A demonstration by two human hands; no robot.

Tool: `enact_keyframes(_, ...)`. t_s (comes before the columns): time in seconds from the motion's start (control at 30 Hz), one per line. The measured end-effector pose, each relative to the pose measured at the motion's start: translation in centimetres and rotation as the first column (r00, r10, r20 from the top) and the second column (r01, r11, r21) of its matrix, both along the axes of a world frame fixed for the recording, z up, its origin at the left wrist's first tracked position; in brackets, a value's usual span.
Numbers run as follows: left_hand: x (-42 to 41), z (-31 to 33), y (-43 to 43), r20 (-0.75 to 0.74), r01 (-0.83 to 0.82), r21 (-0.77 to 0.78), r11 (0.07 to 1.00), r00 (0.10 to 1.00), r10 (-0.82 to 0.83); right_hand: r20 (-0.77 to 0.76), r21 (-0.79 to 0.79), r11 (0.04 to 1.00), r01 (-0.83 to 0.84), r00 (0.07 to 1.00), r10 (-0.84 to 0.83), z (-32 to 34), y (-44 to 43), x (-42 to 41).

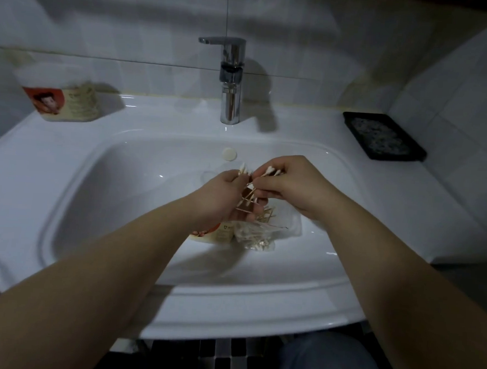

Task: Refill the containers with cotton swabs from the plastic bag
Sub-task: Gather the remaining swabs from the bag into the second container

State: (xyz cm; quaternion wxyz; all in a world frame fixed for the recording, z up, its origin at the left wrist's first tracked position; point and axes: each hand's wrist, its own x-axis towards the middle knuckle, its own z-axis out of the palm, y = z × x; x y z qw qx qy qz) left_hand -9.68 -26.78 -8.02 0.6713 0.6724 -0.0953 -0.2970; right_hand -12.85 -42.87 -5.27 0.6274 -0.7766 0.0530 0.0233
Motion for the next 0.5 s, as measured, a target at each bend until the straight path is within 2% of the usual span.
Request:
enact_keyframes(0.27,0.8,-0.5,0.3,-0.029,0.049,0.033,0.998,0.998,-0.048,0.015,0.017,0.996,0.091,0.996,-0.092,-0.3,-0.4,0.6)
enact_keyframes(0.4,0.9,-0.6,0.6,-0.014,0.083,0.053,0.995,0.997,-0.082,0.022,0.157,0.976,0.149,0.988,-0.154,-0.1,-1.0,0.9)
enact_keyframes(0.5,1.1,-0.7,0.7,0.004,0.083,0.067,0.994,0.997,-0.083,0.026,0.206,0.960,0.188,0.980,-0.198,0.1,-1.0,1.1)
